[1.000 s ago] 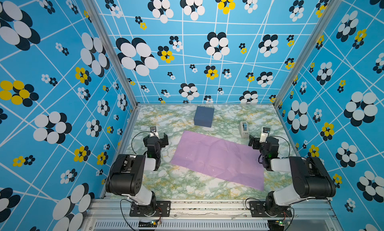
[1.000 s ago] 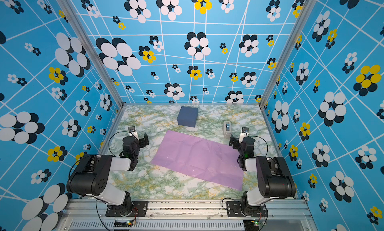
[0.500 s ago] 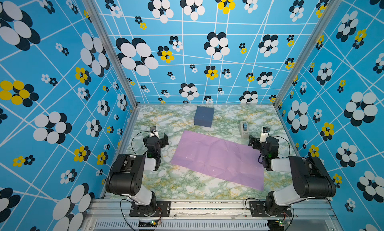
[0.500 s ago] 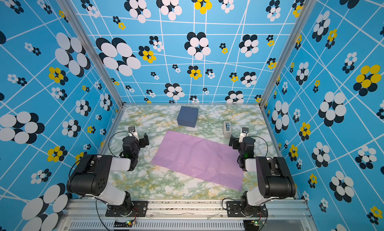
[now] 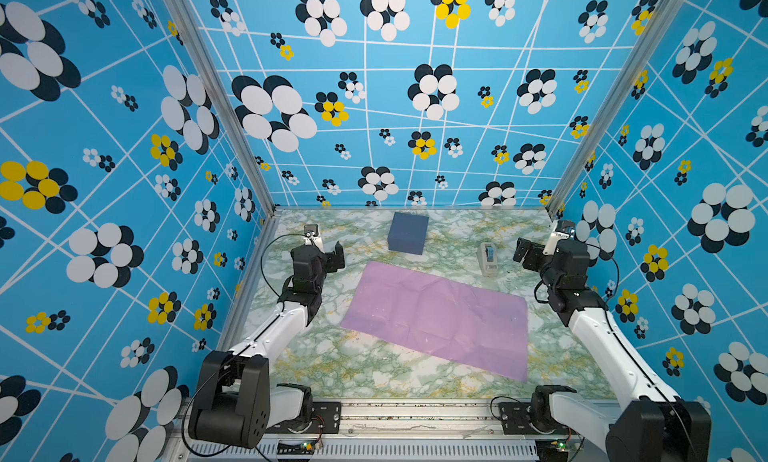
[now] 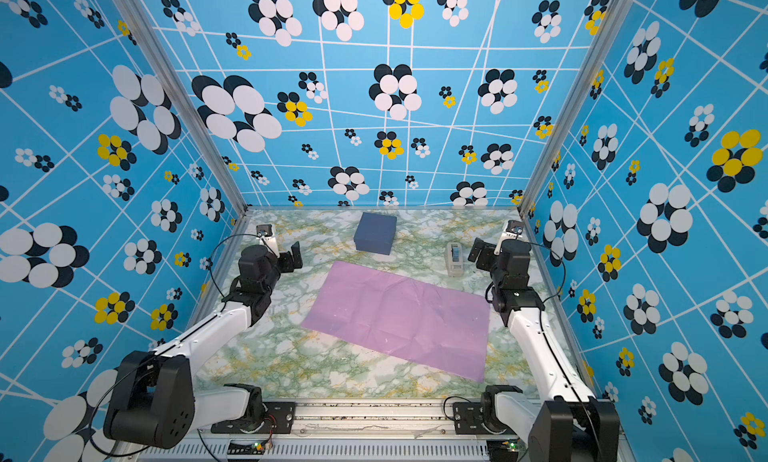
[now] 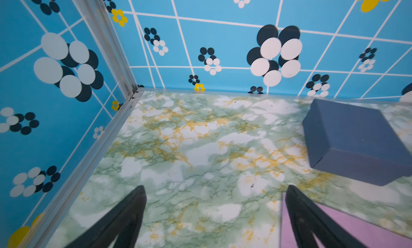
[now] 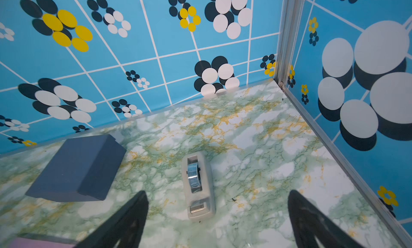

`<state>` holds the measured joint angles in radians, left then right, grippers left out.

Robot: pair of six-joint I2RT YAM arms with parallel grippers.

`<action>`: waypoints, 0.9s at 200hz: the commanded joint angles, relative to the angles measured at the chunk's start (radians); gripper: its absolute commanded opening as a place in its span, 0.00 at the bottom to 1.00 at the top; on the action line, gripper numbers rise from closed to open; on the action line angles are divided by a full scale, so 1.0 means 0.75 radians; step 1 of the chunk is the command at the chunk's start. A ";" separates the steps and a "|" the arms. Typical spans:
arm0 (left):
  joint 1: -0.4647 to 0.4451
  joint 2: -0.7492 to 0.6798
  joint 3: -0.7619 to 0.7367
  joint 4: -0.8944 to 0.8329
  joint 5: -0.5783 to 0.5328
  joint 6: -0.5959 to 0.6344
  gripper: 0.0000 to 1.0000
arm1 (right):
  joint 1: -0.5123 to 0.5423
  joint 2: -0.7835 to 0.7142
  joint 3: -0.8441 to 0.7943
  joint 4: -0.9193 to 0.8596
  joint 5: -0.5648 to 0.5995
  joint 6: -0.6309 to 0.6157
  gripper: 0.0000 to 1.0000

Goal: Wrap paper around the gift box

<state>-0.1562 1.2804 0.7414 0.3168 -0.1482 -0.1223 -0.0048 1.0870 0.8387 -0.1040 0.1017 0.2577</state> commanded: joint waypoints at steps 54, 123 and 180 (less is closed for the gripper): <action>-0.192 0.159 0.158 -0.513 0.227 -0.409 0.94 | -0.025 0.015 -0.215 -0.758 -0.340 0.487 0.97; -0.193 0.235 0.212 -0.540 0.254 -0.420 0.94 | -0.044 0.220 -0.299 -0.590 -0.154 0.584 0.96; -0.186 0.252 0.226 -0.546 0.249 -0.403 0.94 | -0.031 0.307 -0.312 -0.479 -0.276 0.585 0.94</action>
<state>-0.3012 1.4506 0.8860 -0.0807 0.0307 -0.4267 -0.0315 1.2945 0.6170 -0.5053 -0.0616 0.6819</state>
